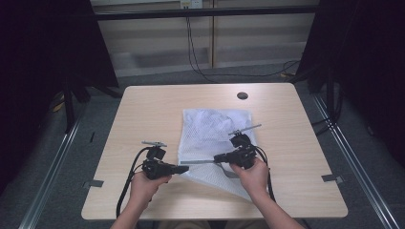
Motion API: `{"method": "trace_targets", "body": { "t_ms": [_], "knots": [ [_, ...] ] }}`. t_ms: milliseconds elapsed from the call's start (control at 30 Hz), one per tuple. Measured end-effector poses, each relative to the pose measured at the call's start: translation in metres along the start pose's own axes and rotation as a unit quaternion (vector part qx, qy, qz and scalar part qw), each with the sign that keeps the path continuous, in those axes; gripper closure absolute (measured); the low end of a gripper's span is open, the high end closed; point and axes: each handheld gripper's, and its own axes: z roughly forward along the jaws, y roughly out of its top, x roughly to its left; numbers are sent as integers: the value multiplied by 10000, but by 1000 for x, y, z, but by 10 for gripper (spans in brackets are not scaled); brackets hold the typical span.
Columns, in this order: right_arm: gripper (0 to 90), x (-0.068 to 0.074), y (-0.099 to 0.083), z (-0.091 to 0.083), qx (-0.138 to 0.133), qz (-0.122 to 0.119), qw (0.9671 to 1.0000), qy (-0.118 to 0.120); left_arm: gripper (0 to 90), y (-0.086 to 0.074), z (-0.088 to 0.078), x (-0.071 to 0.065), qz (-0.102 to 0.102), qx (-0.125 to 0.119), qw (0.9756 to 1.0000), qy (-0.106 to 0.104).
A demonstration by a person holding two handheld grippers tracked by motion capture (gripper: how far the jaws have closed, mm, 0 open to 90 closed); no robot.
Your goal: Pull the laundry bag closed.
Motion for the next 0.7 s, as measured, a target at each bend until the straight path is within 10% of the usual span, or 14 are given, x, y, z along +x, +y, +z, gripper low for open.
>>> {"method": "trace_targets", "body": {
  "t_ms": [700],
  "knots": [
    [868, -11, -2, -7, -19, 115, 9999, -24, 885, 0, 1, 1, -17, -18, 10000, 5]
  ]
}}
